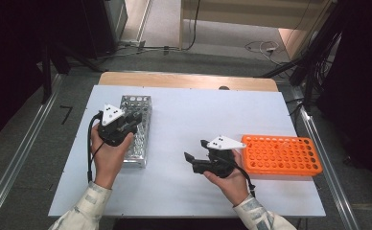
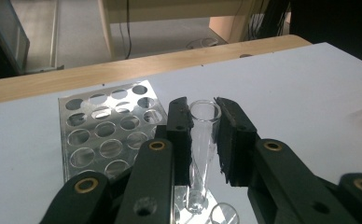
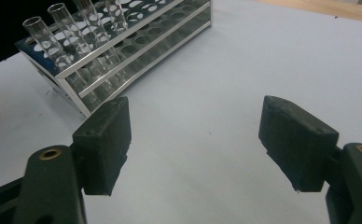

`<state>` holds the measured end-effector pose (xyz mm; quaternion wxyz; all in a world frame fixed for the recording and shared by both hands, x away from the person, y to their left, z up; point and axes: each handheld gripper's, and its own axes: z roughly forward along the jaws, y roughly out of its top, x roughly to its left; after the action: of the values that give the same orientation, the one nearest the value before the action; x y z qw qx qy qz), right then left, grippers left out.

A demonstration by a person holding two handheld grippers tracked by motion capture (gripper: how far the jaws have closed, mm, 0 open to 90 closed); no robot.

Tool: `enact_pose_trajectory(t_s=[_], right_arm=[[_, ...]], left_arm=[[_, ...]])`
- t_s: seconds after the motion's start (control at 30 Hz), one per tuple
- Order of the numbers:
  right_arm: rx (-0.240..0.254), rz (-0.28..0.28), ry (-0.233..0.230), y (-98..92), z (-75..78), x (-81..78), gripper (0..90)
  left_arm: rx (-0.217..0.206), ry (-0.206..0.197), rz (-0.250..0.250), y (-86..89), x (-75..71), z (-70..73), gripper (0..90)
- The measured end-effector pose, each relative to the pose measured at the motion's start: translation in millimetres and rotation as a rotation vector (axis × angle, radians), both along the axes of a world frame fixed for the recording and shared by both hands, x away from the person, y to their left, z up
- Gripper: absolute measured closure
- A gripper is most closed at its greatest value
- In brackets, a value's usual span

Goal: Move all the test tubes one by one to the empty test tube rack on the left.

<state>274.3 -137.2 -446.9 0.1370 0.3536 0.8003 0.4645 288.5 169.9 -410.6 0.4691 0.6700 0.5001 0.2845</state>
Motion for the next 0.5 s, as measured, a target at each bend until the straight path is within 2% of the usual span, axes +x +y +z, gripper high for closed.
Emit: enact_pose_trajectory(t_s=[0.07, 0.1, 0.17, 0.23, 0.3, 0.33, 0.4, 0.43, 0.5], right_arm=[[0.008, -0.001, 0.004, -0.9, 1.0, 0.2, 23.9], [0.004, 0.001, -0.005, -0.9, 1.2, 0.1, 23.9], [0.013, -0.001, 0.012, -2.2, 1.2, 0.8, 23.9], [0.01, -0.001, 0.004, -2.5, 1.4, 1.1, 23.9], [0.005, -0.006, 0.013, -2.9, -0.1, 0.7, 23.9], [0.013, -0.004, 0.023, -3.3, -0.6, 1.4, 23.9], [0.0, -0.002, 0.009, -2.6, -1.3, 1.5, 23.9], [-0.01, -0.004, 0.006, -2.4, -2.4, 1.1, 23.9], [0.003, -0.006, 0.024, -2.8, -3.5, 1.5, 23.9]], left_arm=[[0.025, 0.007, 0.002, -0.6, -0.7, -3.9, 76.2], [0.026, 0.015, 0.001, -0.3, -1.0, -6.0, 76.2], [0.014, 0.038, -0.001, 1.4, -1.3, -9.5, 76.2], [0.035, 0.045, -0.002, 1.6, -2.4, -12.3, 76.1], [0.017, 0.067, -0.005, 2.9, -2.3, -14.2, 76.1], [0.022, 0.069, -0.007, 3.3, -2.2, -14.6, 76.0], [0.025, 0.075, -0.01, 3.0, -3.1, -15.6, 75.8], [0.016, 0.082, -0.012, 3.3, -3.3, -15.7, 75.4], [-0.019, 0.09, -0.028, 4.3, -2.6, -15.0, 72.7]])
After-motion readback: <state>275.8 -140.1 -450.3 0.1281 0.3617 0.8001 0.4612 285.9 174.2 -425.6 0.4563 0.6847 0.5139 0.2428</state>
